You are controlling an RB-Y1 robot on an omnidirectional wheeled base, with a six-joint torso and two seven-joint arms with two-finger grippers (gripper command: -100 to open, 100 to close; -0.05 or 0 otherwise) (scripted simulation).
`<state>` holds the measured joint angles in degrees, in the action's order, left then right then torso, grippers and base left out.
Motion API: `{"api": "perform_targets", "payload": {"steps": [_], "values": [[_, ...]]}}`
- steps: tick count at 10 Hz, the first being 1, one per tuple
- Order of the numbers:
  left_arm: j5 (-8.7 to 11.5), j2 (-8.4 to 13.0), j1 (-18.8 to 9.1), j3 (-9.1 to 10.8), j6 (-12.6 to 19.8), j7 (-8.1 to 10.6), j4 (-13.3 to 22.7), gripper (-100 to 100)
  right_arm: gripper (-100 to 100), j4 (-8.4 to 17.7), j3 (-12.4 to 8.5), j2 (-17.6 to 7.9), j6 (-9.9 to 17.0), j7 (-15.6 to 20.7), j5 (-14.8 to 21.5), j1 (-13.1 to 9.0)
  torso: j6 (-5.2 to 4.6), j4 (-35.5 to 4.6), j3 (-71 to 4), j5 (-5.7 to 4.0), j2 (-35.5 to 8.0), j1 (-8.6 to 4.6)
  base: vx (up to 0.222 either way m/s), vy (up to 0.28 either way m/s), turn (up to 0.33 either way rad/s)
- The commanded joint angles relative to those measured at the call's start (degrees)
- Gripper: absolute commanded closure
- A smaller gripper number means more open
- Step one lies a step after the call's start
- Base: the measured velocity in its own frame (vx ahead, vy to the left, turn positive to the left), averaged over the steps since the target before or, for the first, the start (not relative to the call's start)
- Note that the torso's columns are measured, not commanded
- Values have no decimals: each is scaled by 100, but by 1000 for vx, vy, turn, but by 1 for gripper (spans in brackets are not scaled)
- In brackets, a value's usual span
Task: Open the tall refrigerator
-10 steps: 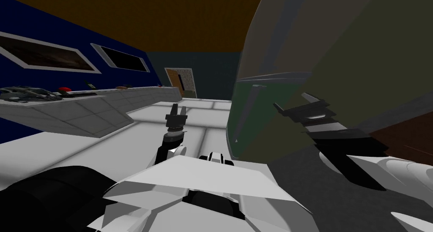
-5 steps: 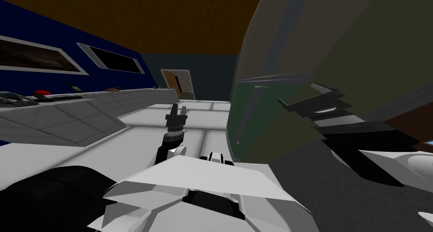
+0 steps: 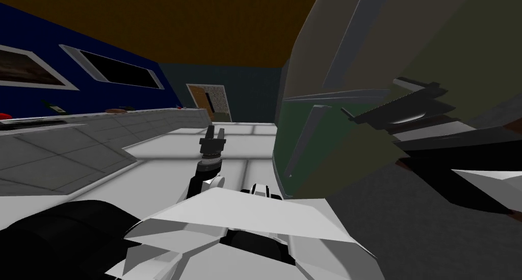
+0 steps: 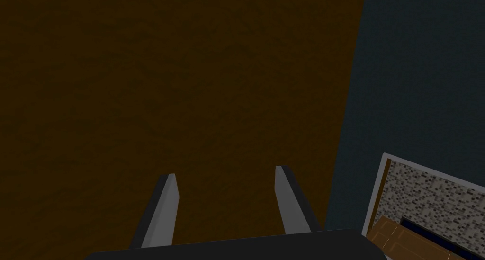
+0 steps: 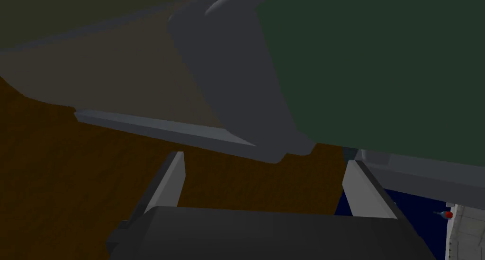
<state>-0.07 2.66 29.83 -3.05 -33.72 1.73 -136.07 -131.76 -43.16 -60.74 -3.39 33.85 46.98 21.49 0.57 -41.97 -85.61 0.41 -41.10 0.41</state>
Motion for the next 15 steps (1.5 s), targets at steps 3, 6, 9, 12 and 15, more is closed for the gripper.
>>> {"api": "perform_targets", "payload": {"steps": [3,6,9,12,15], "values": [[0,1,-1,1,0,0,0,0,-100,136,-299,-479,131,-9,50,-74,-17,-11,60,-30,-75,-46,53,56,-77],[0,0,-1,0,0,0,0,0,-100,217,-344,-584,50,-79,-23,-50,-20,-25,26,5,-48,-10,34,54,-54],[0,2,-2,1,0,0,1,0,100,31,-249,-360,111,27,96,-28,-41,-19,69,-38,-81,-59,-47,-55,89],[0,1,-1,1,0,0,0,0,-100,310,-270,-792,-58,-125,-59,17,-54,-19,80,-45,-88,-50,-16,22,-57],[0,1,-1,1,0,0,1,0,-100,596,-290,-1178,-222,-276,-208,56,-47,-1,80,-53,-81,-53,-9,18,-43]]}}
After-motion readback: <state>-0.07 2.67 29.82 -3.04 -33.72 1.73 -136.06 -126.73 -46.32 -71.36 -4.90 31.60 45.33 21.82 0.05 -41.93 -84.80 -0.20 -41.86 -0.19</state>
